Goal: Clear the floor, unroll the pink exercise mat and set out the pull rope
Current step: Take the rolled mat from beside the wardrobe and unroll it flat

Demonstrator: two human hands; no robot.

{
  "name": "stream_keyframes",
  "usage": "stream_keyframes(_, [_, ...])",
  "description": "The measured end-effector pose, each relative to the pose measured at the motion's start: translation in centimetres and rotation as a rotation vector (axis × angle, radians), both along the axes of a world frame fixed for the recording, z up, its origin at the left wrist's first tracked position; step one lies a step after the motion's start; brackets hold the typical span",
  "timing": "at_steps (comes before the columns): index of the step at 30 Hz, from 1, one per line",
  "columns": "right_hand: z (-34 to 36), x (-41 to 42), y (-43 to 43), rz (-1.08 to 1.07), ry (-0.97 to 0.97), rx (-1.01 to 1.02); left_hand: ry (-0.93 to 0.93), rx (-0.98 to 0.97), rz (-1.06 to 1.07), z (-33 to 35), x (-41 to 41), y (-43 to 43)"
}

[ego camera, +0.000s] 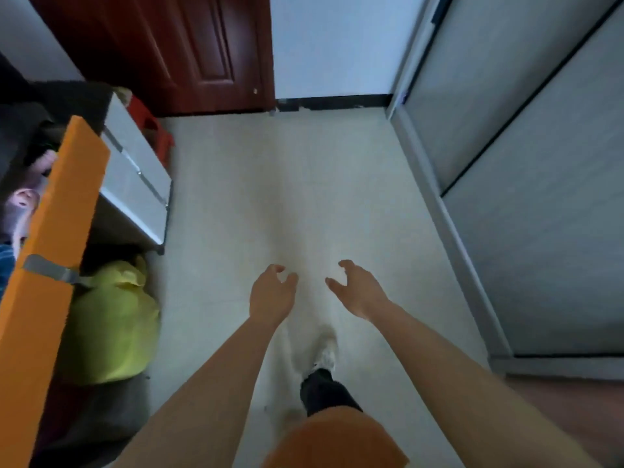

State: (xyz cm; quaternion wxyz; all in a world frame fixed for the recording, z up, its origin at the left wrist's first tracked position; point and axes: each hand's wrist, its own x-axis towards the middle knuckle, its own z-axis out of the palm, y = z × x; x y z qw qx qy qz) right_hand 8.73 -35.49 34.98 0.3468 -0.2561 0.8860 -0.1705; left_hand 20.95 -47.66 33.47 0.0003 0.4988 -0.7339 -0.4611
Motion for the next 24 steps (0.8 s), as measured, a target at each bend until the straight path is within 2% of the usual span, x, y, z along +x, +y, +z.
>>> stream_keyframes(10, [2.6,-4.1,30.5,-0.516,0.044,0.084,0.028,-0.063,-0.511,2.8,-9.7,22.7])
stream_keyframes(14, [1.7,-6.9,43.5,-0.695,0.049,0.118,-0.006,-0.061,-0.694,1.7,-15.7,34.2])
stream_keyframes(17, [0.6,-10.1,52.3,-0.748,0.033,0.149,-0.016,-0.072,-0.79,0.3,-20.4,43.4])
stream_keyframes(24, [-3.4,-18.3,72.3,-0.978,-0.028,0.142,-0.126,0.019,-0.993,-3.3,-29.6,65.8])
